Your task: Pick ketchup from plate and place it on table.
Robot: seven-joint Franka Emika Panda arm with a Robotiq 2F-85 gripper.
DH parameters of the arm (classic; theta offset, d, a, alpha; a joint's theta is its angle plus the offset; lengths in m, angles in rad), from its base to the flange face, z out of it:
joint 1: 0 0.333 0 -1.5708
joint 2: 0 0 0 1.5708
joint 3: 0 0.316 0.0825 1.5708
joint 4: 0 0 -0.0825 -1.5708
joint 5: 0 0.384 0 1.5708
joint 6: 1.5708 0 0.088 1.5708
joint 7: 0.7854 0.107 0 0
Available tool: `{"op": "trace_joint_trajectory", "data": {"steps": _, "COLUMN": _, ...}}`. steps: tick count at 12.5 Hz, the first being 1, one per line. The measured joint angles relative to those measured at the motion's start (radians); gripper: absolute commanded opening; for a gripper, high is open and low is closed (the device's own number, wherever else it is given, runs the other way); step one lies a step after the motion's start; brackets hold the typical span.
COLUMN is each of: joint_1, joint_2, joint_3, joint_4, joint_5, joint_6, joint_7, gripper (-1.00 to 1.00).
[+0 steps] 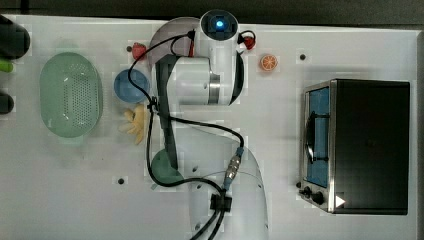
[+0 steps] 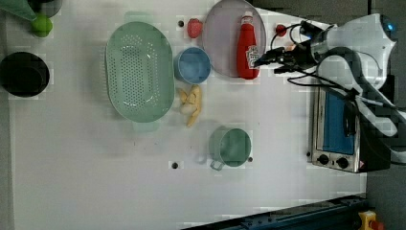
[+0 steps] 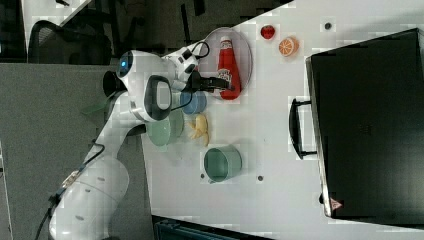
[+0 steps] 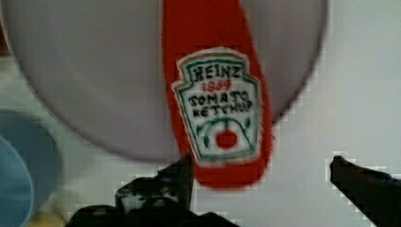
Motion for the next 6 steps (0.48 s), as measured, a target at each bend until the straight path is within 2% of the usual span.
{"op": "trace_joint_trajectory", "data": {"steps": 6, "joint_1": 0.02, "joint_2": 0.112, "joint_3": 0.0, "joint_4": 0.048, "joint_5": -0.022, "joint_6": 0.194, "joint_7": -0.038, "gripper": 1.0}}
